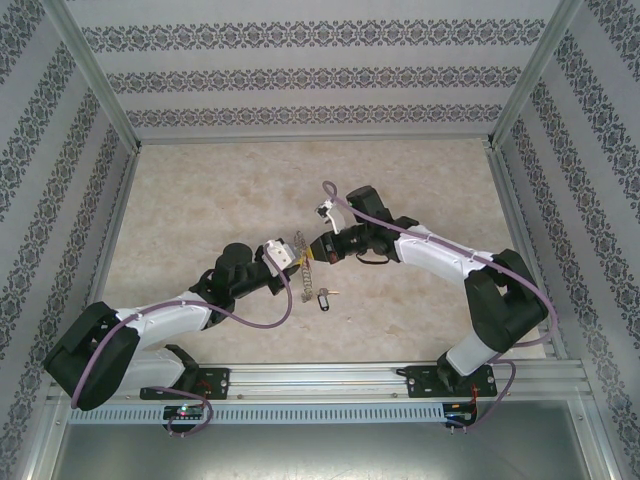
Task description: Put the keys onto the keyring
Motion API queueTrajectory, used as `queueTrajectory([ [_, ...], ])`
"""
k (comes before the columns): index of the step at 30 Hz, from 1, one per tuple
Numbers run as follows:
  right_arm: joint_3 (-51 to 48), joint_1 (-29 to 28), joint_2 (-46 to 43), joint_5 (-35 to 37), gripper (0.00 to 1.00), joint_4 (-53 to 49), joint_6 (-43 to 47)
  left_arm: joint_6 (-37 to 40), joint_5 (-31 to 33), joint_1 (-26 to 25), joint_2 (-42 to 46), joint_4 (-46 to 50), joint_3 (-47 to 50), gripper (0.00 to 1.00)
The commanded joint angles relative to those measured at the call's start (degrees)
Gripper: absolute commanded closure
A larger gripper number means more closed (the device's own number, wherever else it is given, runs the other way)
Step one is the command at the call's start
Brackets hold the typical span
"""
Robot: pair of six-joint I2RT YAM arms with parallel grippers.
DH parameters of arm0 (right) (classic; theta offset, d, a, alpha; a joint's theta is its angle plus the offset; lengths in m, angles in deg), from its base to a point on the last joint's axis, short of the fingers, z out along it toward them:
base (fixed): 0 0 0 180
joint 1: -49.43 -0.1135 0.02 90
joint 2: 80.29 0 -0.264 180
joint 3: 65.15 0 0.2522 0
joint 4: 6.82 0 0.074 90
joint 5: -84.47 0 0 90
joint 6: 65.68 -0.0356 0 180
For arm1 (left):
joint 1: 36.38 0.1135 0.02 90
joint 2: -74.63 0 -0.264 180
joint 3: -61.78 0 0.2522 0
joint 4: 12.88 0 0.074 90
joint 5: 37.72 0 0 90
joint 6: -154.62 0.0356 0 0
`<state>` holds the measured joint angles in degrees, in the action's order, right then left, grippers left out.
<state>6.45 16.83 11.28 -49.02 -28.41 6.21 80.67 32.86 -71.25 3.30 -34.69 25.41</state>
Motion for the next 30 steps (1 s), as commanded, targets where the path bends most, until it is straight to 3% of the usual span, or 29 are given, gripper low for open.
queueTrajectory([
  [1, -0.9, 1.9, 2.2, -0.8, 1.00, 1.3, -3.5, -1.6, -0.4, 0.0, 0.2, -6.5, 0.8, 1.00],
  [11, -1.9, 5.4, 4.8, -7.2, 1.00, 4.4, -8.6, -2.7, -1.6, 0.1, -0.9, -9.6, 1.1, 1.00],
  [30, 2.0, 2.1, 0.4, -11.3, 1.00, 3.9, -6.7, 0.1, -2.1, 0.1, -1.2, -3.0, -0.9, 1.00],
])
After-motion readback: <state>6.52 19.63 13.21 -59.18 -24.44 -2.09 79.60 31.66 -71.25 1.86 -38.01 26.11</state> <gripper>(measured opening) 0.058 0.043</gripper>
